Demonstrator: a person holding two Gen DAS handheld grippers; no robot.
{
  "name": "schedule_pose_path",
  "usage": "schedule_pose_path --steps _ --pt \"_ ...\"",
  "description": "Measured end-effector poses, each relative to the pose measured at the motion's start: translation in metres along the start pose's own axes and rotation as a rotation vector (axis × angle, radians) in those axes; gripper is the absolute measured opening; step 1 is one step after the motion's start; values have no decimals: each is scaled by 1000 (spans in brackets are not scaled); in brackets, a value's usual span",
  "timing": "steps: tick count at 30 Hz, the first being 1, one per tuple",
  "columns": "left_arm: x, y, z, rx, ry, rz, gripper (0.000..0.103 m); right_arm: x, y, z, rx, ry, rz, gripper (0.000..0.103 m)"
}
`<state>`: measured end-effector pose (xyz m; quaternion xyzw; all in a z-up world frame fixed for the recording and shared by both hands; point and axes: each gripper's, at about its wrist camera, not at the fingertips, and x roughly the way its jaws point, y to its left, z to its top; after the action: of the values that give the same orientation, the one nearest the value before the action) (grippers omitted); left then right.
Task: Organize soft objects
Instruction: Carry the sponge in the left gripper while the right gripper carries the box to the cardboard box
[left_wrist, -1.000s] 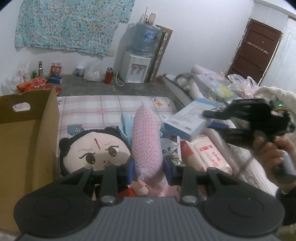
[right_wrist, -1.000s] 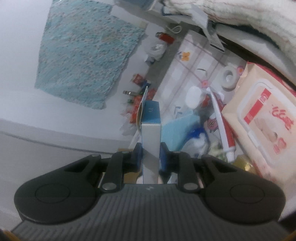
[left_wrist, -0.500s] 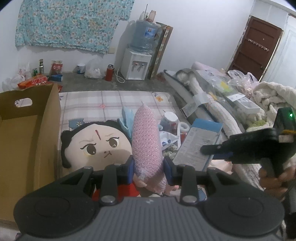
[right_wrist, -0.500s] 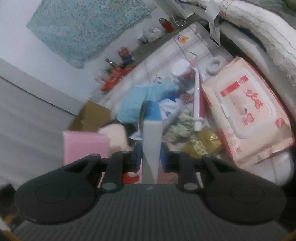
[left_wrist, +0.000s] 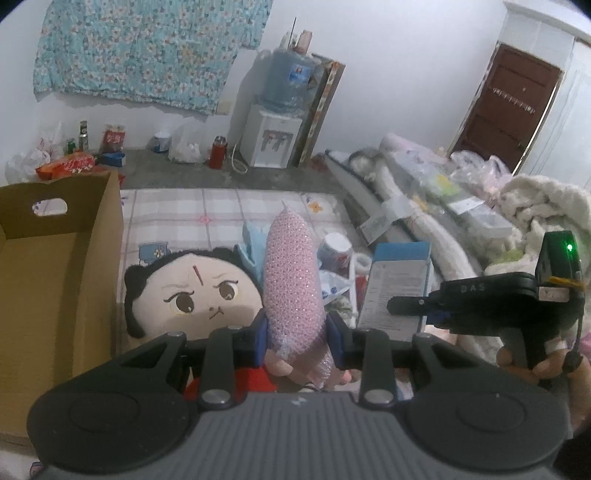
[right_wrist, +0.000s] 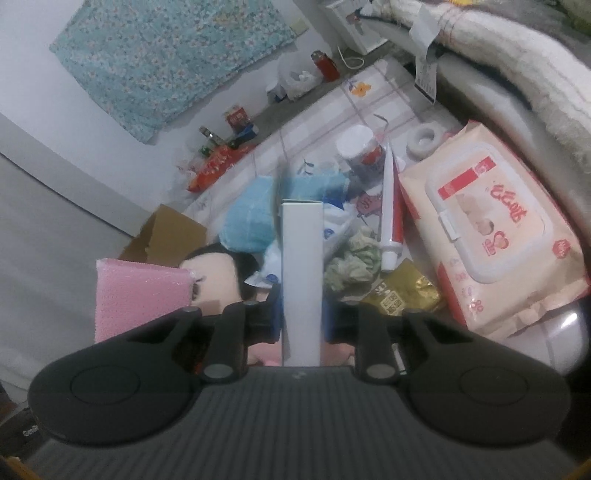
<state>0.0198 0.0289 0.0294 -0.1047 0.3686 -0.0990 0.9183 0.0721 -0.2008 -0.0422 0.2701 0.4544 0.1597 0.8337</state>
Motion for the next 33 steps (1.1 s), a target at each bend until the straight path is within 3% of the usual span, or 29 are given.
schedule_pose_path --steps 10,16,25,29,33 --pt "-67 7 8 -18 -132 -34 34 -61 50 0 -77 -66 104 19" --pt "-117 32 14 -39 -221 55 34 -64 112 4 -153 -13 221 19" --pt "-170 109 26 -136 -280 302 34 1 234 3 -272 151 343 19" --pt "-169 149 37 -170 -241 376 34 48 281 -7 -277 242 355 19" --pt "-149 186 52 -176 -160 438 34 101 316 -16 -286 318 313 19"
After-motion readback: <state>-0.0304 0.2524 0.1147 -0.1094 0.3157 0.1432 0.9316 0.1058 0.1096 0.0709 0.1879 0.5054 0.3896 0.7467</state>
